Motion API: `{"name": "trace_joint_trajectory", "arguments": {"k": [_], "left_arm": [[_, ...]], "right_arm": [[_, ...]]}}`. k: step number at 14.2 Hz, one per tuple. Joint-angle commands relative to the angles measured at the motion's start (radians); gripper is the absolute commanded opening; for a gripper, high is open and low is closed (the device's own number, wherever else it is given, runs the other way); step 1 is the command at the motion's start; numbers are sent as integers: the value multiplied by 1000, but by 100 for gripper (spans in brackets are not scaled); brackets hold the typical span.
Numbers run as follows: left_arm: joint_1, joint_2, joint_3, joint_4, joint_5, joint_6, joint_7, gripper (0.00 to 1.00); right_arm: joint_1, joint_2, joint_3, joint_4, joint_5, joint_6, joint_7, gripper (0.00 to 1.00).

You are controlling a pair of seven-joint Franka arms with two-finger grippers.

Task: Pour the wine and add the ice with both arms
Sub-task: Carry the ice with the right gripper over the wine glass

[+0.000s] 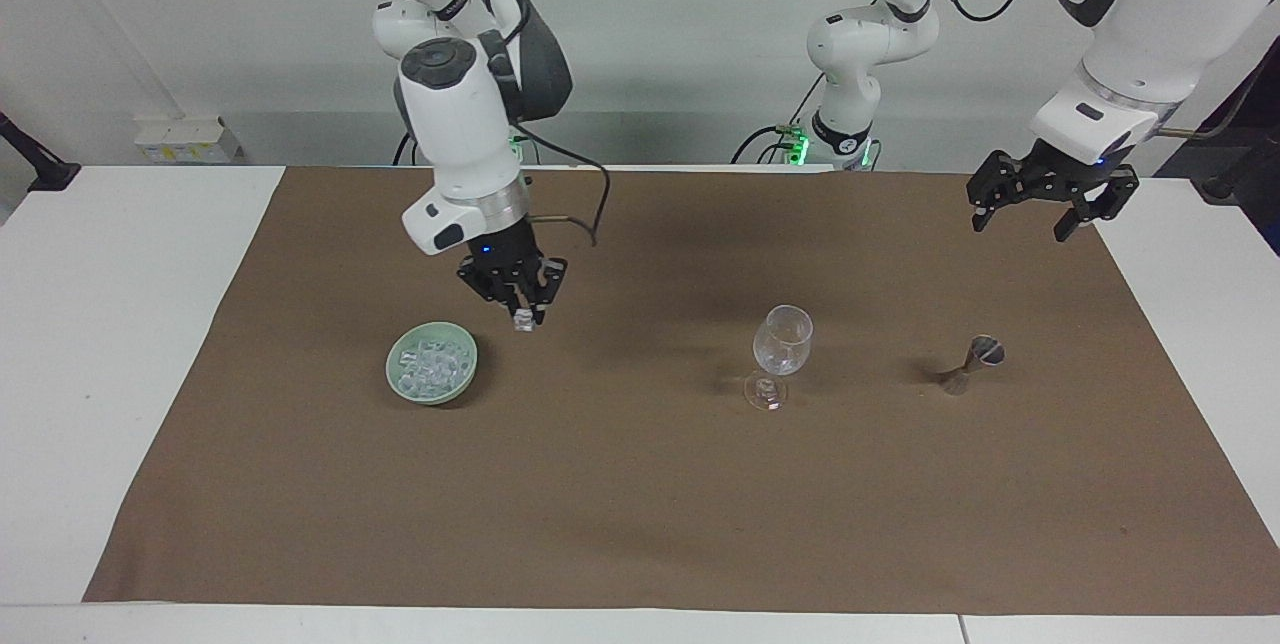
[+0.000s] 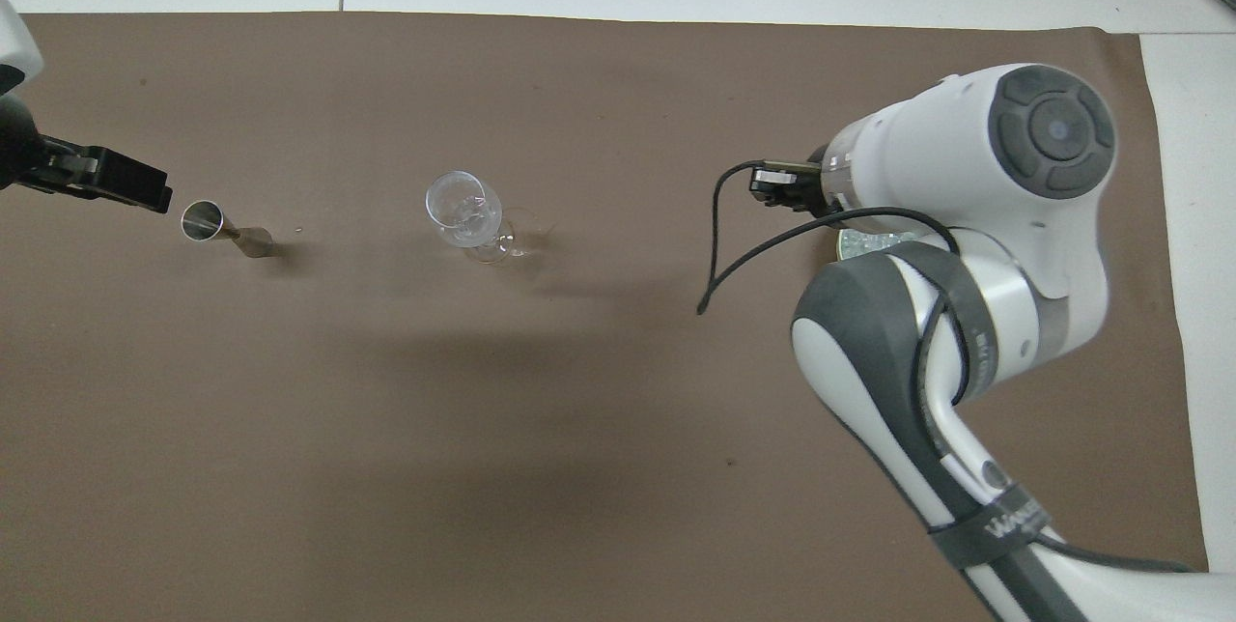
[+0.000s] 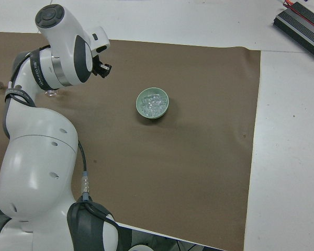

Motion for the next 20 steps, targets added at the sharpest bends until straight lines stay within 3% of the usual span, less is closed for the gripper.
{"name": "trace_joint_trajectory", "arguments": {"k": [1,5,9,12,20], "left_arm": [[-136,-9,138,2,10,-8,-1,100],[-245,-4,255,3,7,4,-3,100],[-370,-9,411,2,-33,4,0,100],[-368,-15,419,2,-64,1,2,100],[-358,-24,412,5,-62,-11,5,100]], "right_arm": [[77,84,5,148,36,4,114,0],[186,153,12,279,42,107,291,0],[221,229,54,377,136,183,337,0],[256,277,60,417,136,222,343,0],[309,341,58,394,29,242,352,0]]}}
